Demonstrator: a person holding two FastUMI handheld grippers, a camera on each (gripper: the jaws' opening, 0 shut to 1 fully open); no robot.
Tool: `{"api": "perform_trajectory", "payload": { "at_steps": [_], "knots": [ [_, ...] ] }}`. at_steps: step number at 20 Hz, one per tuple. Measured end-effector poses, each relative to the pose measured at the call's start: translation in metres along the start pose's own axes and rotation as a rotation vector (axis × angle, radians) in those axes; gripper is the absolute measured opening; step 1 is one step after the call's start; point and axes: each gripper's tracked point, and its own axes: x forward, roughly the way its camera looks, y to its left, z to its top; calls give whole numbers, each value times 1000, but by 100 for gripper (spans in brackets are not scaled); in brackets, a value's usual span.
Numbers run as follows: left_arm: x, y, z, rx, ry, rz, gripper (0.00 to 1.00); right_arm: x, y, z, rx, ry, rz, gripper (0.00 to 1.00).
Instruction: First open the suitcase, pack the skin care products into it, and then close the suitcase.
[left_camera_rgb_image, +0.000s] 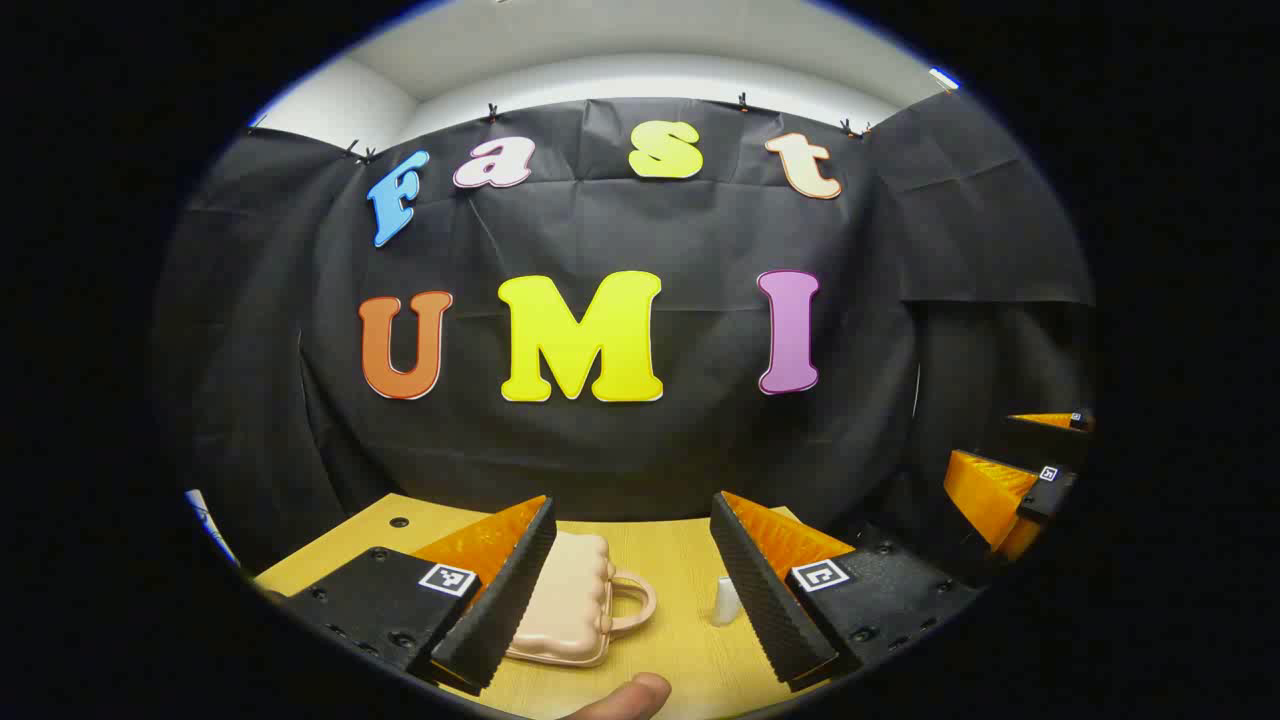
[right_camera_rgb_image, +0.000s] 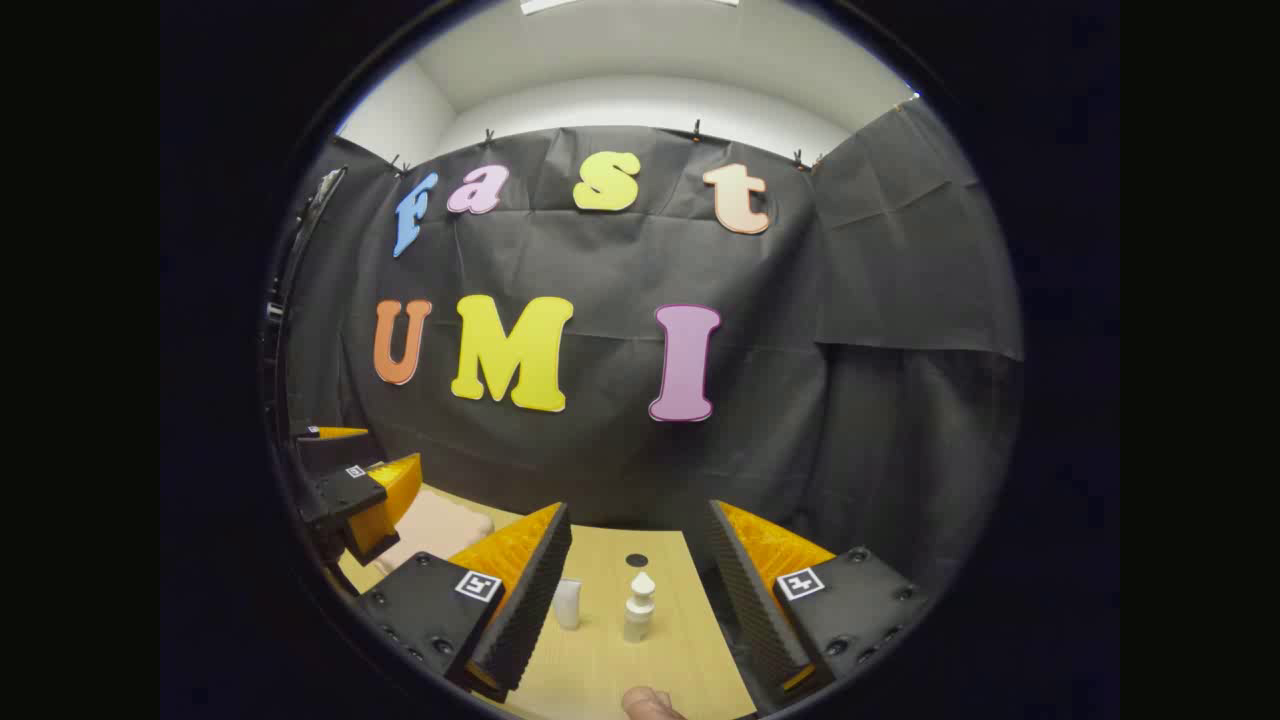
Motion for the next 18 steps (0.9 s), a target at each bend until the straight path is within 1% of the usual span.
{"api": "perform_trajectory", "payload": {
  "at_steps": [3, 14, 16, 18],
  "knots": [
    [2, -4, 2, 2, -7, -5, 98, 5, 0, 1, 15, 5, 12, 81],
    [3, -10, -1, -8, -8, 12, 98, 12, -2, -2, 12, 20, 48, 81],
    [3, -12, -3, -4, -9, 7, 98, 13, -5, -4, 11, 23, 46, 81],
    [6, -15, -5, 0, -23, -16, 98, 13, -8, -6, 10, 27, 40, 82]
  ]
}}
